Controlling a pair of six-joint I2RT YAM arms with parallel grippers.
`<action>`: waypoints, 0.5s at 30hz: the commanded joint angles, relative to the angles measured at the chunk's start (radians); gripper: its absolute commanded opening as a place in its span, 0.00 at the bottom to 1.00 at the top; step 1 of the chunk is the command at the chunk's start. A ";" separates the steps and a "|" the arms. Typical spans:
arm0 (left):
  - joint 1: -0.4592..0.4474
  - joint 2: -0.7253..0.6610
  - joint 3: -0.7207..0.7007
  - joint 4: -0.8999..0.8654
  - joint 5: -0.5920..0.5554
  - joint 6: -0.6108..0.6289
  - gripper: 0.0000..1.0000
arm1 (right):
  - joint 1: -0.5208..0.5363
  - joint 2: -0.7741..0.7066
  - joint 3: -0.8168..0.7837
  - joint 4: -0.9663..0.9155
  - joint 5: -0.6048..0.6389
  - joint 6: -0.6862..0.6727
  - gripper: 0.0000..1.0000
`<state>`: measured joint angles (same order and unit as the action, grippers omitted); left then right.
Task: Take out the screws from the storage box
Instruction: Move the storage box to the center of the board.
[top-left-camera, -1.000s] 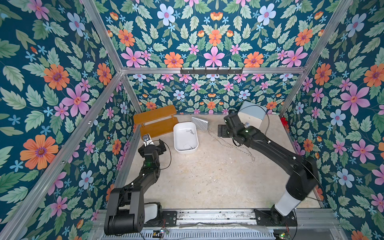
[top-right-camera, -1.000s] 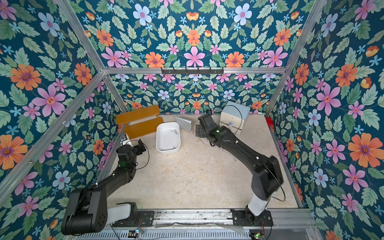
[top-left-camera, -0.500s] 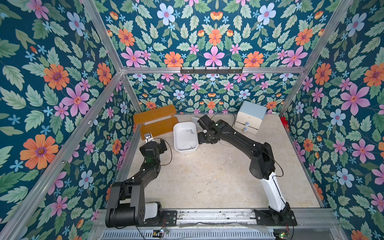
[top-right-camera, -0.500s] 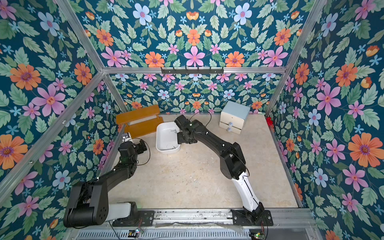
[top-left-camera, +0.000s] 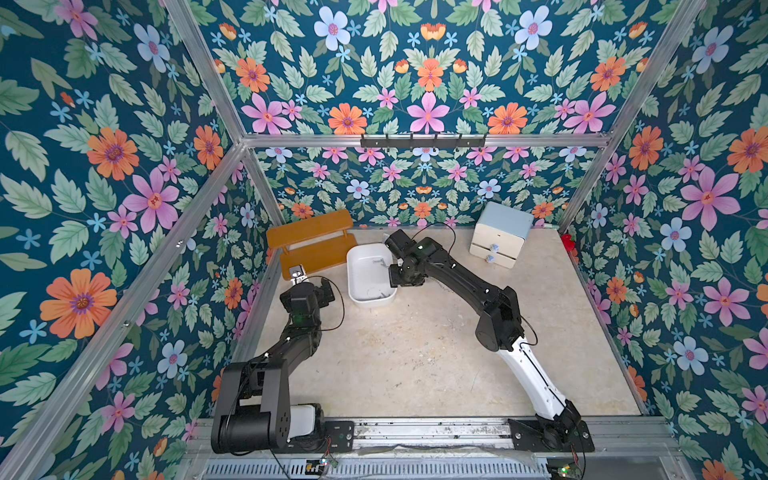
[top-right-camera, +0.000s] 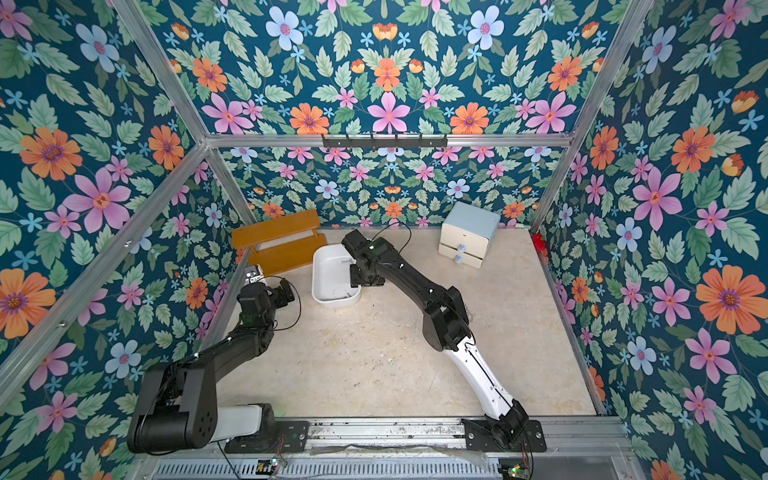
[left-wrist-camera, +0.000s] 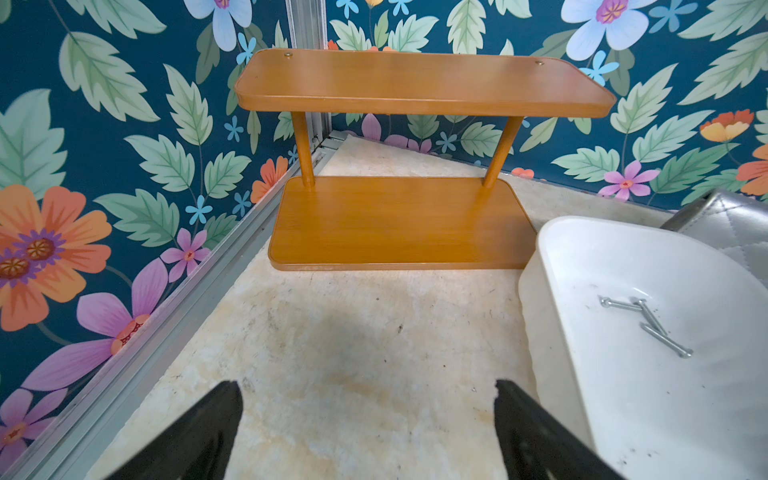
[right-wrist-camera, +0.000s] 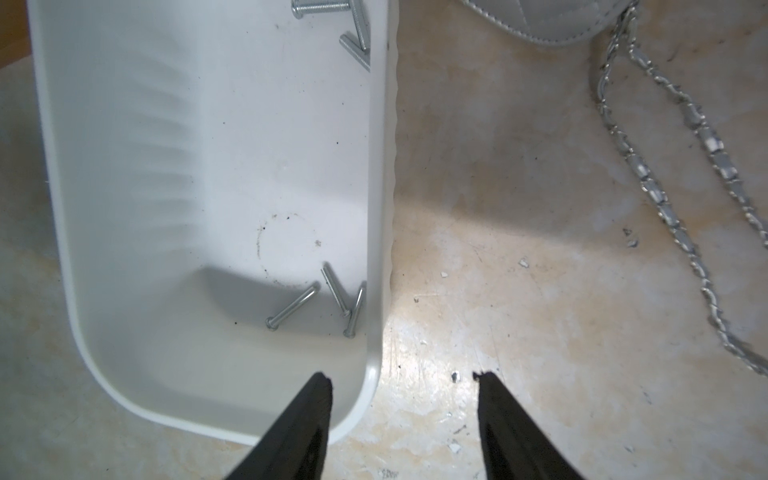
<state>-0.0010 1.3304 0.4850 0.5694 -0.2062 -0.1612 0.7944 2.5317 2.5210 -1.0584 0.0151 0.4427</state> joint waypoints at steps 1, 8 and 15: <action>0.001 -0.002 0.002 0.022 0.008 -0.007 0.99 | 0.000 0.026 0.025 -0.020 -0.010 -0.004 0.59; 0.001 -0.012 -0.006 0.030 0.007 -0.008 0.99 | 0.000 0.044 0.034 0.010 -0.021 0.002 0.50; 0.001 -0.014 -0.006 0.030 0.005 -0.008 0.99 | 0.002 0.061 0.040 0.028 -0.032 0.010 0.24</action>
<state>-0.0010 1.3197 0.4774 0.5770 -0.2039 -0.1619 0.7940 2.5813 2.5546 -1.0409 -0.0093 0.4500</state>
